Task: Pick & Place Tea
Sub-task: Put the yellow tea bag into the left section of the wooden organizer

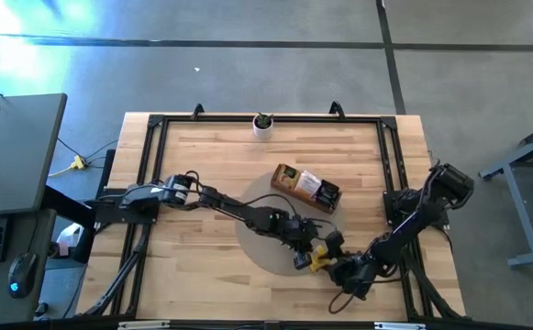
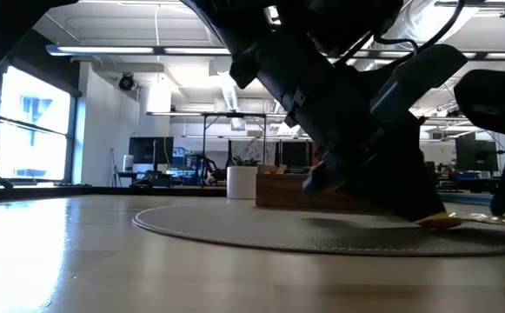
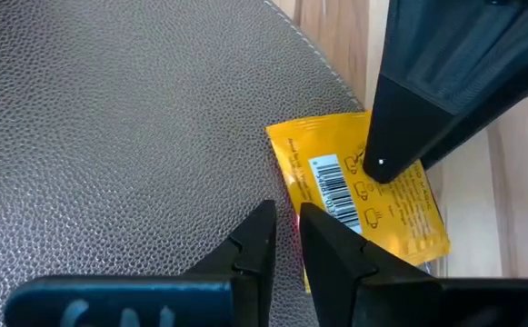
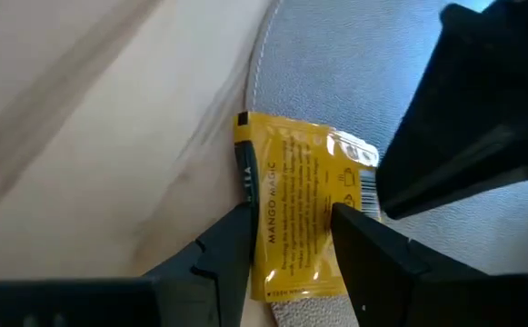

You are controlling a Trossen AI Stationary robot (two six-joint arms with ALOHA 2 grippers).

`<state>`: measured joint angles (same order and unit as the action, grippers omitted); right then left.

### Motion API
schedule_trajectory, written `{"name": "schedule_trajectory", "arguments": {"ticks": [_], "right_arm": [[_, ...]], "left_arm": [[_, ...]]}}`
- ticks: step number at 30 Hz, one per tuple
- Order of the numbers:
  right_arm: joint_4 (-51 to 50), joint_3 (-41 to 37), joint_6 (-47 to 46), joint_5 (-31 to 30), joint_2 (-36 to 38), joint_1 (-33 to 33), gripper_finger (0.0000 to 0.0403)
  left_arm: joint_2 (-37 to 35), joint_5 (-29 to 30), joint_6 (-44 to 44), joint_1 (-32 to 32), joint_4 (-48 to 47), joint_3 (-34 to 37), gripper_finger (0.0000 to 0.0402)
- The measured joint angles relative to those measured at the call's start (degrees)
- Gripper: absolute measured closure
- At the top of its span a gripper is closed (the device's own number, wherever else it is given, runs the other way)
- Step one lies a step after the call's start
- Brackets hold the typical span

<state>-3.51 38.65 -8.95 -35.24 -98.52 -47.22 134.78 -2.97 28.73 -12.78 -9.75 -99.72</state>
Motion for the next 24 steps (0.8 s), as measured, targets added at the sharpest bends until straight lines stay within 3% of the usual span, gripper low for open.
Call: {"name": "schedule_trajectory", "arguments": {"ticks": [9, 14, 24], "right_arm": [[2.08, -0.26, 1.71, -4.65, 0.07, -0.91, 0.026], [2.45, -0.31, 1.44, -7.98, 2.57, -2.1, 0.0288], [2.36, -0.22, -1.14, -7.05, 6.31, -2.23, 0.0342]], "left_arm": [[0.0, 0.12, 1.36, 0.07, -0.36, 0.02, 0.0344], [0.04, 0.12, 1.56, 0.09, -0.38, 0.04, 0.0344], [0.07, 0.01, 1.58, 0.07, -0.36, 0.09, 0.0344]]}}
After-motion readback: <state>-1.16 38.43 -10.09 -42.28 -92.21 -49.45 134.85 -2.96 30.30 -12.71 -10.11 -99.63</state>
